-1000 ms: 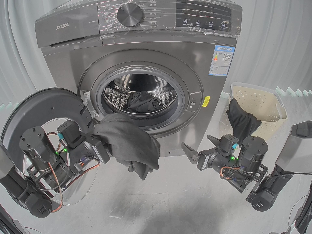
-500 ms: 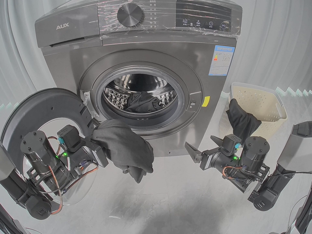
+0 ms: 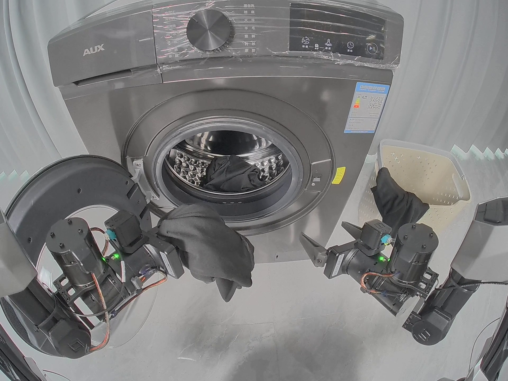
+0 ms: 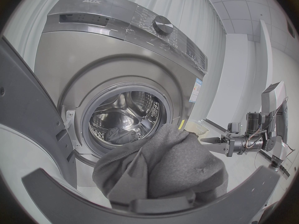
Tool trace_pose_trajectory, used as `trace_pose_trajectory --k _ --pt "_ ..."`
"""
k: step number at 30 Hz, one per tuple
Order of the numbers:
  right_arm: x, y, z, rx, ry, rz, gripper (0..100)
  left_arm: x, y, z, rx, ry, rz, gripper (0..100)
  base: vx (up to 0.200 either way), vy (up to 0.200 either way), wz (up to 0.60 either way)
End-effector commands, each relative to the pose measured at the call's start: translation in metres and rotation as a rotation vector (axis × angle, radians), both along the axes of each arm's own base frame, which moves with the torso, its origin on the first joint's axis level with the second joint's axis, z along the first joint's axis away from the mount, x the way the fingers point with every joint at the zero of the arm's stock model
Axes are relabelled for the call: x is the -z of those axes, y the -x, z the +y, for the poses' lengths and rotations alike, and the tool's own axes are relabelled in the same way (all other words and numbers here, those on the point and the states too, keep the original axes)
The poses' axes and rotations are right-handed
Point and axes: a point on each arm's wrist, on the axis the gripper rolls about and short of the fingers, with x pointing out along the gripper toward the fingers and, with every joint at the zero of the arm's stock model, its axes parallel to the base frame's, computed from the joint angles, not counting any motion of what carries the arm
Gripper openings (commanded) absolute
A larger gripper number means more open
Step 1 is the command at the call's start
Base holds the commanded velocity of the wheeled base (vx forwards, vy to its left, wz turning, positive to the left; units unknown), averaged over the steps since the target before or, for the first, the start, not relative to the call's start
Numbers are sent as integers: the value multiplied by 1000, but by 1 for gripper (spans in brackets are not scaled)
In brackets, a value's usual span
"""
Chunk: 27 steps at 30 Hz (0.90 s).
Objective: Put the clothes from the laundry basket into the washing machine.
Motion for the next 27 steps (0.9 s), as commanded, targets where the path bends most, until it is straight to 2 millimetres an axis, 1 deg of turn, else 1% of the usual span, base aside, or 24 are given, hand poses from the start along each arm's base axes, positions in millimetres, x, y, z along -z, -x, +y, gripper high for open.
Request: trace_pose_trajectory --k 1,5,23,26,27 --pt "1 1 1 -5 1 1 100 6 -3 -1 0 -12 21 0 200 0 0" --pt "1 1 1 -5 2 3 100 7 -1 -3 9 -13 25 0 200 0 0" --pt "2 3 2 -11 6 7 100 9 1 -8 27 -19 31 0 0 0 0" --pt "2 3 3 -14 6 7 100 9 2 -11 38 -18 30 0 200 0 0" --pt "2 3 3 -14 6 7 100 8 3 -12 44 -17 28 0 0 0 0"
